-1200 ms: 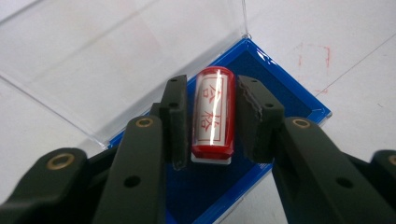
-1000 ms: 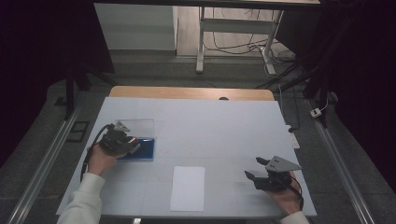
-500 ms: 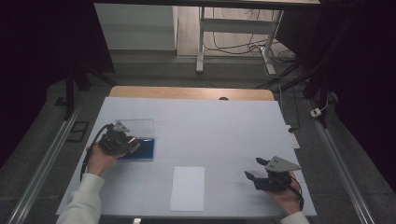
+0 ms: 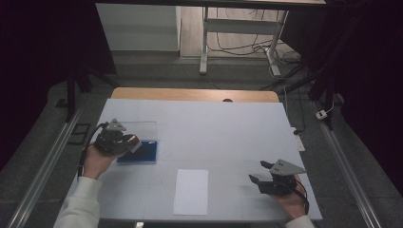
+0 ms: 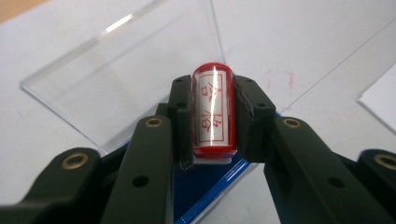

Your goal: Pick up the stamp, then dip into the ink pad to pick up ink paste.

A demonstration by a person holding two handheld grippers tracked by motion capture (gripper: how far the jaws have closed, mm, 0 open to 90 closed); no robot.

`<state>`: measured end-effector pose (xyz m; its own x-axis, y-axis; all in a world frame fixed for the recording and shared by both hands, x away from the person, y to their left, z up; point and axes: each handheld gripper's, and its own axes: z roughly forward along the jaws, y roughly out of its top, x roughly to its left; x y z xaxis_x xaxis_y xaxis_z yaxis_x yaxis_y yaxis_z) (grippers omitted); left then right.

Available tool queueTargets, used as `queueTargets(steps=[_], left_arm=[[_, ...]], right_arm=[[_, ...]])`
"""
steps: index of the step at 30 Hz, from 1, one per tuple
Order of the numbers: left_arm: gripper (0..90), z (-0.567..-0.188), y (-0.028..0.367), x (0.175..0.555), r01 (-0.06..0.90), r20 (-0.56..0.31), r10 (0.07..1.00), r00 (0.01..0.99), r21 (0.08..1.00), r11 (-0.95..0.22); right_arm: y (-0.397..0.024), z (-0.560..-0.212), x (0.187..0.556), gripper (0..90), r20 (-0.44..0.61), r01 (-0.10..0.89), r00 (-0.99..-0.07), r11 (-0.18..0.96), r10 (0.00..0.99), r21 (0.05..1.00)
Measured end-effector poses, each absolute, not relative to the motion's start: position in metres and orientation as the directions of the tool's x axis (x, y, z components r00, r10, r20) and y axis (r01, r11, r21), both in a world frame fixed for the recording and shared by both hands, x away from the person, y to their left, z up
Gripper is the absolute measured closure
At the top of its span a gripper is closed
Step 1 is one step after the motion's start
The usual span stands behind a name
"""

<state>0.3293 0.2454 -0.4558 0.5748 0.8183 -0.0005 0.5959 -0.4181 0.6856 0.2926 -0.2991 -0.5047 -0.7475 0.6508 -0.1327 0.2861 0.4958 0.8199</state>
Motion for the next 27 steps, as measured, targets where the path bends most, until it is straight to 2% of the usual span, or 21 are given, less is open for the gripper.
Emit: queueTargets(steps=[5,15,27], left_arm=[[70.2,-0.444,0.245,0.324,0.573,0.009,0.812,0.584,0.704,-0.42],[70.1,-0.444,0.246,0.324,0.579,0.003,0.819,0.573,0.706,-0.408],[70.1,-0.462,0.24,0.334,0.616,0.014,0.816,0.578,0.649,-0.447]], right_arm=[[-0.299,-0.505,0.293,30.0,-0.136,0.285,-0.747,0.498,0.651,0.819],[-0.298,-0.506,0.293,30.1,-0.134,0.288,-0.749,0.5,0.649,0.817],[-0.298,-0.507,0.293,30.2,-0.14,0.291,-0.746,0.507,0.651,0.811]])
